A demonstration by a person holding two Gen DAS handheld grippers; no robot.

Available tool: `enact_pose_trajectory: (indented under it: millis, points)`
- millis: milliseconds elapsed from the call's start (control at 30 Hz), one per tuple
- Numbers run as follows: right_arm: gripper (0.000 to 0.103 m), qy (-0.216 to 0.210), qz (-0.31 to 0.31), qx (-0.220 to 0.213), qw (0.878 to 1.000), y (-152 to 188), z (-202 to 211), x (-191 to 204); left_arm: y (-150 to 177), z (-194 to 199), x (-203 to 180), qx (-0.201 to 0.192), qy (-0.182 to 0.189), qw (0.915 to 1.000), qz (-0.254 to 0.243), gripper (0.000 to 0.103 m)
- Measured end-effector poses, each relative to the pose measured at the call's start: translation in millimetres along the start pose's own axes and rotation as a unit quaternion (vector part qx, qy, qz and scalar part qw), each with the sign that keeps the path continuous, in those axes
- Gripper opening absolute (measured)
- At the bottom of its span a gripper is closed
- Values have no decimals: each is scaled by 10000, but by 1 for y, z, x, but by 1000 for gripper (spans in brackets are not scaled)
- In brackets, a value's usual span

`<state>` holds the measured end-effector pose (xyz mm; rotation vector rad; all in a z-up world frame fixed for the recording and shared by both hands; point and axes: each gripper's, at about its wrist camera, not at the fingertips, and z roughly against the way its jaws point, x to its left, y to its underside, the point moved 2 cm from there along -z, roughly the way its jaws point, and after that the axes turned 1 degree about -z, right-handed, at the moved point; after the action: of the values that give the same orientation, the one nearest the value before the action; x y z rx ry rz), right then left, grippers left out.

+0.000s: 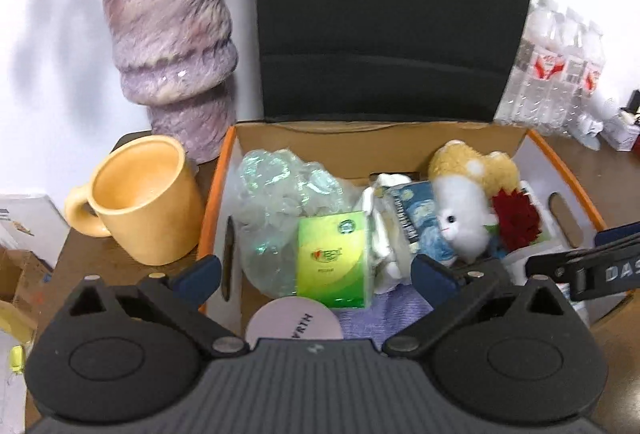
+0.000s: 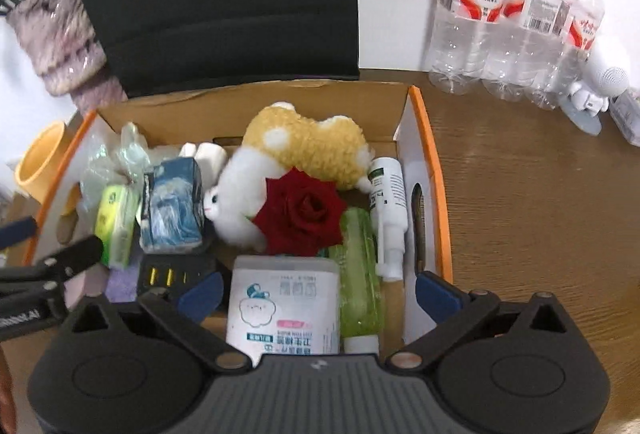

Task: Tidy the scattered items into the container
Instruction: 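Withdraw both tools from the box back over the table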

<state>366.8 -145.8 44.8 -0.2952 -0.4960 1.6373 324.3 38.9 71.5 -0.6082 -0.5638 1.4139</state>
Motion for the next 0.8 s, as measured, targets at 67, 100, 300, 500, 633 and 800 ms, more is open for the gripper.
enact_pose_trajectory:
  millis: [67,100,300,500,633,800]
  points:
    - [103,-14,-1,-9,10000,1,5,4,-4,6,-2,50,176,9998,48,103]
    - [103,-49,-25,-30,10000,1,9,5,-8,15,-3,6,287,9996,54,103]
    - [103,-296,-141,-103,9994,20,48,11,2,71,-9,-470,355,9982,105,103]
    - [103,-210,26,-170,9996,66,95,15,34,117,-23,-388,406,9984,7,103]
    - [103,-309,38,-226,9993,107,122,12,72,147,-27,-442,333,9985,11,103]
    - [103,-341,92,-371,9987,161,143,11,117,176,-34,-488,216,9984,191,103]
